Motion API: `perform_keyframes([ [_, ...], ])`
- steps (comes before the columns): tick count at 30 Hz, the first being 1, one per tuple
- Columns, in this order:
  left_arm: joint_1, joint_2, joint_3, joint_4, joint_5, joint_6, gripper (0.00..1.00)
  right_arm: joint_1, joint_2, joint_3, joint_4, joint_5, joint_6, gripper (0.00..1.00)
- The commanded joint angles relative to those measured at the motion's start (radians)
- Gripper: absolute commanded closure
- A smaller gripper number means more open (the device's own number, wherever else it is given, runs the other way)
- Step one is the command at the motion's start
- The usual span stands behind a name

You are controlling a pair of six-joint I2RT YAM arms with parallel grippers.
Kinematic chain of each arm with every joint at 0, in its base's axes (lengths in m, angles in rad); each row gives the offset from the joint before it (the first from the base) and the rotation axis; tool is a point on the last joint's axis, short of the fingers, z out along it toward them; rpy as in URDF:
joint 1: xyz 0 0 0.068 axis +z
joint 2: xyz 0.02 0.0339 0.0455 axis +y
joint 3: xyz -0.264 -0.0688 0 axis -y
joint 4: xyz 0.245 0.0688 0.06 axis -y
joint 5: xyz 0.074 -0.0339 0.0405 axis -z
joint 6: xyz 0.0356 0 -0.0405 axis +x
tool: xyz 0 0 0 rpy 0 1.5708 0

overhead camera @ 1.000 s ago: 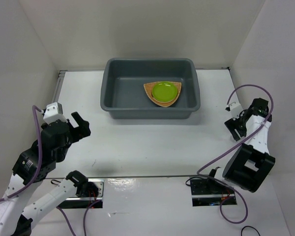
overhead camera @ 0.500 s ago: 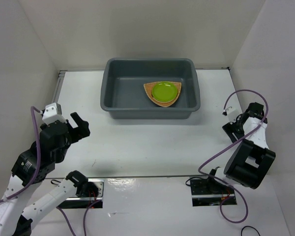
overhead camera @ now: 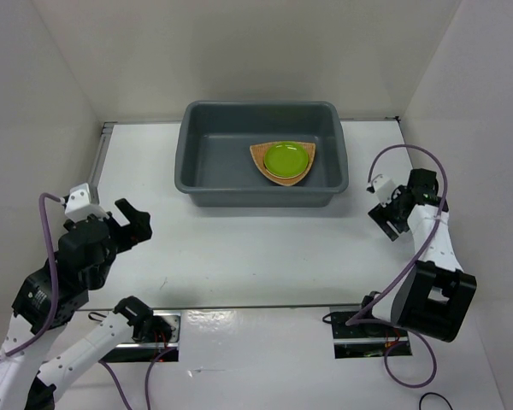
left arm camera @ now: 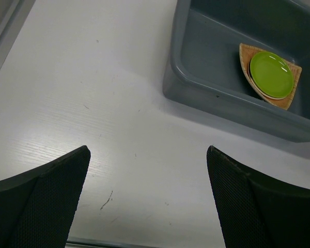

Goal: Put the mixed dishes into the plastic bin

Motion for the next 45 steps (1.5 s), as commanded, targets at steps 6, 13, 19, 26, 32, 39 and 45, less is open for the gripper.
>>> perform_keyframes([
  [6, 0.005, -0.042, -0.008, 0.021, -0.027, 0.001, 0.00, 0.045, 0.122, -0.001, 0.056, 0.049, 0.110, 0.19],
  [13, 0.005, -0.062, -0.008, 0.021, -0.027, 0.001, 0.00, 0.045, 0.123, 0.008, 0.078, 0.058, 0.131, 0.19],
  [19, 0.005, -0.062, -0.008, 0.021, -0.027, 0.001, 0.00, 0.045, 0.156, -0.012, 0.087, 0.078, 0.131, 0.23],
  [26, 0.005, -0.080, -0.008, 0.021, -0.027, 0.001, 0.00, 0.045, 0.225, 0.025, 0.087, 0.087, 0.189, 0.56],
  [32, 0.005, -0.080, -0.008, 0.021, -0.027, 0.001, 0.00, 0.045, 0.208, 0.154, -0.019, 0.054, 0.235, 0.88],
  [39, -0.004, -0.091, -0.008, 0.021, -0.027, 0.001, 0.00, 0.249, -0.030, 0.427, -0.185, 0.045, 0.254, 1.00],
  [45, -0.004, -0.091, -0.008, 0.021, -0.027, 0.001, 0.00, 0.697, -0.007, 0.732, -0.212, 0.213, 0.323, 1.00],
])
